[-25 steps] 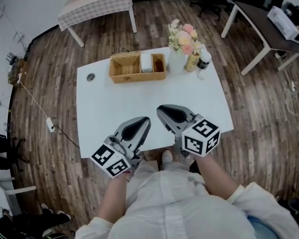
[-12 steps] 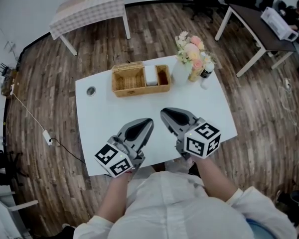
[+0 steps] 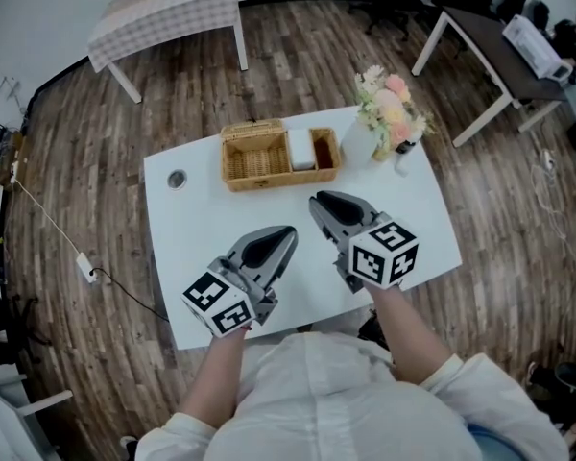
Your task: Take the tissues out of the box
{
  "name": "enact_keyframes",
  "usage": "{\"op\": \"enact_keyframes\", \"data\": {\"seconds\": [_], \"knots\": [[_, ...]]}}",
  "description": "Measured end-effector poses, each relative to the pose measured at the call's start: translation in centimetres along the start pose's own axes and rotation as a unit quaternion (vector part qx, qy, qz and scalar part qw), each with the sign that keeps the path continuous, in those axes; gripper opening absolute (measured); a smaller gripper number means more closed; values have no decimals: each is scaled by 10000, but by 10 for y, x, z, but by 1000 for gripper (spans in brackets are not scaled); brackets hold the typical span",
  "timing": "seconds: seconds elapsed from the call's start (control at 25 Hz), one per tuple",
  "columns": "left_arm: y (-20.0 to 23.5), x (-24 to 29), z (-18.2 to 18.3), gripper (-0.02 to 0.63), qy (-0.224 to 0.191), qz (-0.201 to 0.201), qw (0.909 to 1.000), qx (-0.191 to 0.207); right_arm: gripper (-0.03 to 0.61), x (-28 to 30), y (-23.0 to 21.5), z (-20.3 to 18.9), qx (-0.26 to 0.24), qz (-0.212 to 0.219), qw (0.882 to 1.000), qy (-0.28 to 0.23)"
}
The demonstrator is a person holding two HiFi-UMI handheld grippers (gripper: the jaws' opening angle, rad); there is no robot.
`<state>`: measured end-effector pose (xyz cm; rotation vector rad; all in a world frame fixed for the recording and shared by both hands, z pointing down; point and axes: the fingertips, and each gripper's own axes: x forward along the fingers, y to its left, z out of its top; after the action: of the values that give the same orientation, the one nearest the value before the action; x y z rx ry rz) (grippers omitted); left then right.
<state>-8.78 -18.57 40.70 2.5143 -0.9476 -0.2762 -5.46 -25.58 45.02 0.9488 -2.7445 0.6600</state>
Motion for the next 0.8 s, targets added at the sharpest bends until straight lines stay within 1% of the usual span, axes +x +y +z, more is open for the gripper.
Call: {"op": "enact_keyframes", "data": {"seconds": [0.12, 0.28, 0.56, 0.8], "knots": [[9, -1, 1, 2, 38, -6, 10000, -1, 109, 17, -12, 0, -52, -133, 9999, 84], [18, -2, 2, 2, 122, -2, 9999, -9, 121, 35, -30, -3, -99, -363, 9991, 202], [32, -2, -3, 2, 288, 20, 9996, -49, 181, 69, -65, -11, -184, -805, 9953, 501], [48, -1, -3, 2, 388, 9, 9992, -94, 211, 91, -84, -16, -145, -1163, 9907, 690]]}}
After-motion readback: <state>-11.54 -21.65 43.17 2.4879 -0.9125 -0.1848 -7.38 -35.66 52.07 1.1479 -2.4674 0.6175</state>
